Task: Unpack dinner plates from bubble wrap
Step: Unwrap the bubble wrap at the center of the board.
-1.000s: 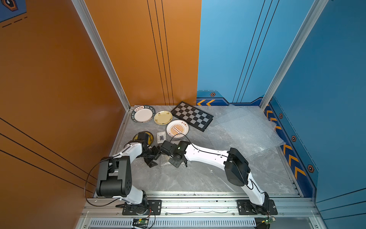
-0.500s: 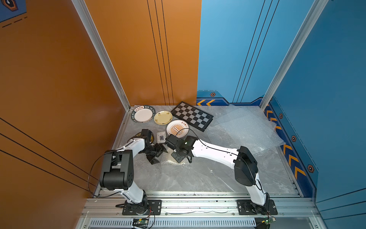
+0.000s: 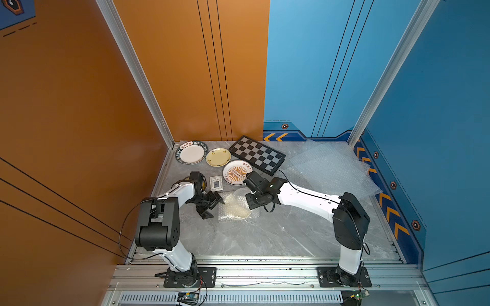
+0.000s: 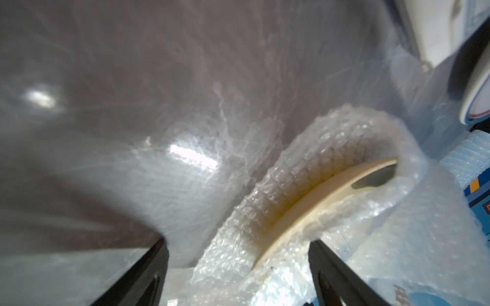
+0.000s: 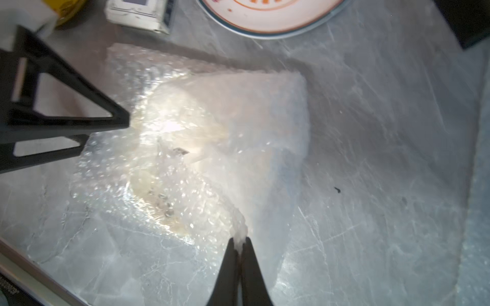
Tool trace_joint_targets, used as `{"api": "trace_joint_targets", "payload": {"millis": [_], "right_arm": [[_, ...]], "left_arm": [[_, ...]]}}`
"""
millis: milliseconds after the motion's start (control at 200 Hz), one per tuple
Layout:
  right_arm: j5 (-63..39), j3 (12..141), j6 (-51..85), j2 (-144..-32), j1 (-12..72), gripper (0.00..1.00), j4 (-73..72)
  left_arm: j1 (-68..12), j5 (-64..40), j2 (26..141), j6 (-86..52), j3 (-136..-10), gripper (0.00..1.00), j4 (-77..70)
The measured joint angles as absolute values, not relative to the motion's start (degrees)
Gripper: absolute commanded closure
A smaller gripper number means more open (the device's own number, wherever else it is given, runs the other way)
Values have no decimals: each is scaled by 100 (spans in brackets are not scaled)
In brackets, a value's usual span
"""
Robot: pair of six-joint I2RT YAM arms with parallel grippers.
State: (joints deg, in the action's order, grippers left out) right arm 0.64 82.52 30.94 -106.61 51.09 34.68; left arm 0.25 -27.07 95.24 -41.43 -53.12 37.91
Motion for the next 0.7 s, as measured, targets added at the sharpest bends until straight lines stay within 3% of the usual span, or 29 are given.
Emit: {"api": "trace_joint_targets", "payload": {"millis": [516,701], "right_arm": [[-456,6772,4248,-9915,4565,100,2379],[-690,6637,4115,-9642,4475,56,2283]], "left_arm": [[-187,-2547,9561,-4150,-5408,16,3844],[-261,-2473,9520,-4169,-5406,16,3833]]}}
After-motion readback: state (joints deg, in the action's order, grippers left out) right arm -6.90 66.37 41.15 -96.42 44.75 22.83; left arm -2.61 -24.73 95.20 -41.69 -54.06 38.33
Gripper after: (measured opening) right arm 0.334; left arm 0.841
